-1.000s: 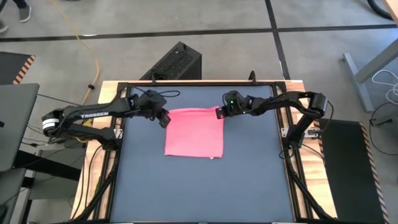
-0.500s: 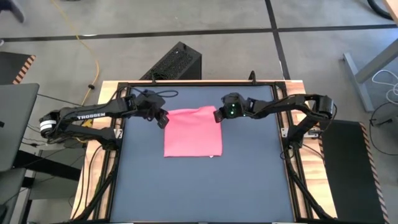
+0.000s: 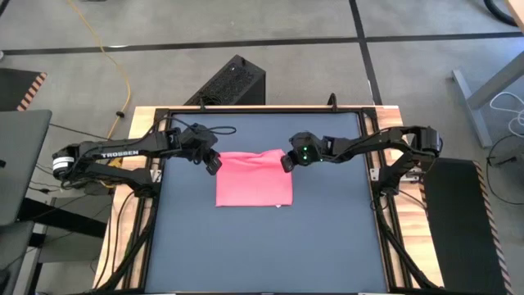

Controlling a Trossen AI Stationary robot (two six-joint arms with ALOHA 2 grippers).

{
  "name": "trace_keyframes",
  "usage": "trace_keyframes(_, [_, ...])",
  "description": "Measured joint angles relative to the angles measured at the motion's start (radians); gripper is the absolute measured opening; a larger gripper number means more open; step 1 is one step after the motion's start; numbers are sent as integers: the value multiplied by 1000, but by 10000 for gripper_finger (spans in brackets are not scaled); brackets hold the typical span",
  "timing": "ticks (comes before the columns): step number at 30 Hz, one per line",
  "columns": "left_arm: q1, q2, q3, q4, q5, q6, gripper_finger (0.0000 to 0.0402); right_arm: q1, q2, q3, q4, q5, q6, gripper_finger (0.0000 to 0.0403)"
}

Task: Roll towel
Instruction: Fold the pink towel

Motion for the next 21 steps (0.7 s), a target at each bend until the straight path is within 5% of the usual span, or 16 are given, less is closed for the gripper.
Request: trace_keyframes(21, [0, 0, 0, 28, 7, -6, 0, -74, -98, 1, 11, 59, -52, 31])
